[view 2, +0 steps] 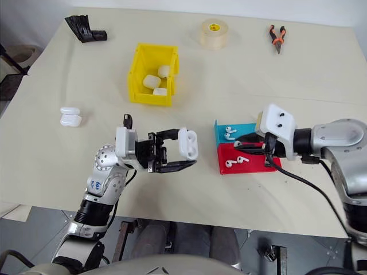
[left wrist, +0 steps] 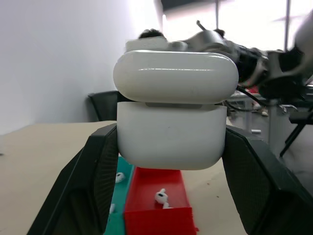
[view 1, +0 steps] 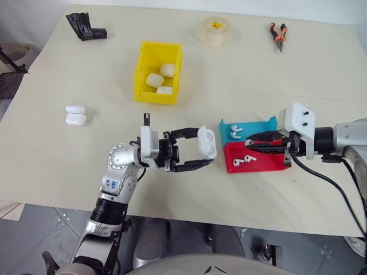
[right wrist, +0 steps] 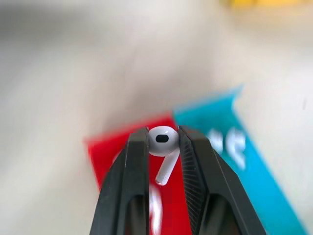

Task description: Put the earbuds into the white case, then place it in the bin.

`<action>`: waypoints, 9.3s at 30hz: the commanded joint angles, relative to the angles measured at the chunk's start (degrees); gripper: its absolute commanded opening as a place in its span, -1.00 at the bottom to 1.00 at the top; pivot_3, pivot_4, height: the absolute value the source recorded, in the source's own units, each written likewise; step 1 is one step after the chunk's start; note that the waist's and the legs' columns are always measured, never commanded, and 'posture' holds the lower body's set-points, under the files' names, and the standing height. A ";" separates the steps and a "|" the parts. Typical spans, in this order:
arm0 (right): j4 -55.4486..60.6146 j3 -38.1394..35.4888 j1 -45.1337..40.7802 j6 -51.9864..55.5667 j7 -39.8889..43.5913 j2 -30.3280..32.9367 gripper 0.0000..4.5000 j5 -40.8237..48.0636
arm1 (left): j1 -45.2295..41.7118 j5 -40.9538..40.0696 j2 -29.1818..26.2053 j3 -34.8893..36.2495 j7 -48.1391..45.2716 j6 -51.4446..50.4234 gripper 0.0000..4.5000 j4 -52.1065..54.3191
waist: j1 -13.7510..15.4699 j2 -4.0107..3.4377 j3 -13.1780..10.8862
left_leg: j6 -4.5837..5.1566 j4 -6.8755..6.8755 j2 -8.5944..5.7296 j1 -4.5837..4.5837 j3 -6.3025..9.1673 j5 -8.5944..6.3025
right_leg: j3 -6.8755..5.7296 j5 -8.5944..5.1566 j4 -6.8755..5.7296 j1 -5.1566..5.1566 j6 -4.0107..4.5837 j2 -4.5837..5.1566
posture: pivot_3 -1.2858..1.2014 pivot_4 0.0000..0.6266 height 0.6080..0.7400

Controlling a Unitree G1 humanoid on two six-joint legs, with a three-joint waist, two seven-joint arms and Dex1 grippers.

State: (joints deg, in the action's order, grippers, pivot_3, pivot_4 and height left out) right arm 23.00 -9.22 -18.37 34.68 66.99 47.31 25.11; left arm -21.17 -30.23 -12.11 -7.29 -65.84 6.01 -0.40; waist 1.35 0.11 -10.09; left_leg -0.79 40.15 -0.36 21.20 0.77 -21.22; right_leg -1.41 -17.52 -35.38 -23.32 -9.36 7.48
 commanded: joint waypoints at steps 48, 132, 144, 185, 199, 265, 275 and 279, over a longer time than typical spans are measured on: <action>6.54 8.80 14.70 -19.93 -15.30 -21.49 -0.74 14.07 | -5.78 -5.66 2.21 2.18 -2.28 -12.58 0.23 2.28 | -1.45 -0.01 0.01 | -0.05 -0.04 -0.01 -0.06 0.04 0.05 | 0.10 -0.01 -0.14 -0.02 0.01 -0.05 | 0.03 -0.52 1.00; -64.95 31.60 -45.82 -25.34 15.42 -8.56 0.98 -34.73 | 4.12 0.74 -1.05 0.30 -0.46 0.38 0.23 3.02 | -3.04 -0.05 0.01 | -0.09 -0.06 0.01 0.07 0.05 0.09 | -0.08 0.01 -0.06 -0.12 0.00 0.06 | 0.03 -0.52 1.00; -63.54 31.94 -44.90 -24.52 15.54 -10.84 0.26 -34.53 | 4.90 0.11 -1.71 0.47 0.54 -0.76 0.23 4.46 | -3.02 -0.06 0.00 | -0.11 -0.06 0.02 0.07 0.07 0.10 | -0.08 0.01 -0.07 -0.13 0.00 0.06 | 0.03 -0.52 1.00; -64.58 33.77 -44.91 -30.06 15.08 -14.29 -0.75 -39.64 | 5.16 0.09 -1.72 0.53 2.06 -1.35 0.23 5.53 | -3.11 -0.08 0.01 | -0.13 -0.04 0.03 0.00 0.10 0.11 | -0.05 0.01 -0.14 -0.12 0.01 0.06 | 0.03 -0.52 1.00; -37.91 14.77 -30.80 -14.81 14.59 -5.81 -0.75 -21.20 | 3.11 -0.49 -1.18 0.29 0.35 -1.60 0.23 3.35 | -2.52 -0.08 0.00 | -0.12 -0.05 -0.01 0.10 0.17 0.10 | -0.12 0.01 -0.04 -0.10 0.01 0.10 | 0.03 -0.52 1.00; 5.72 2.67 12.41 4.00 -21.95 -16.69 -0.44 34.63 | -3.95 -2.09 2.40 1.82 -2.69 -6.38 0.23 -0.86 | -1.39 -0.08 0.00 | -0.05 -0.07 0.00 -0.01 0.15 0.07 | 0.02 0.01 -0.11 -0.07 0.01 0.01 | 0.03 -0.52 1.00; 2.90 -0.95 9.66 2.14 -15.48 -11.15 0.69 32.04 | -3.25 -1.05 -0.06 2.52 -3.04 -7.99 0.23 1.03 | -1.32 -0.08 0.00 | -0.05 -0.07 -0.02 0.01 0.11 0.07 | 0.01 0.01 -0.07 -0.06 0.01 0.02 | 0.03 -0.52 1.00; 0.35 -3.11 9.18 3.08 -13.25 -8.30 0.69 33.02 | -2.87 -2.16 -1.69 3.15 -3.49 -8.72 0.23 1.70 | -1.32 -0.07 0.00 | -0.04 -0.08 -0.01 0.01 0.09 0.07 | 0.00 0.01 -0.06 -0.05 0.01 0.01 | 0.03 -0.52 1.00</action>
State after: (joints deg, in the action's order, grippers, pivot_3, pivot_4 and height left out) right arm 23.02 -10.69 -8.69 37.68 52.33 38.49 56.89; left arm -24.12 -30.68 -13.66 -4.65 -68.82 -2.79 -0.82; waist 0.03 0.03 -10.09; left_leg -0.83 40.07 -0.36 21.21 0.87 -21.16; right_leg -1.42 -17.51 -35.44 -23.37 -9.35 7.49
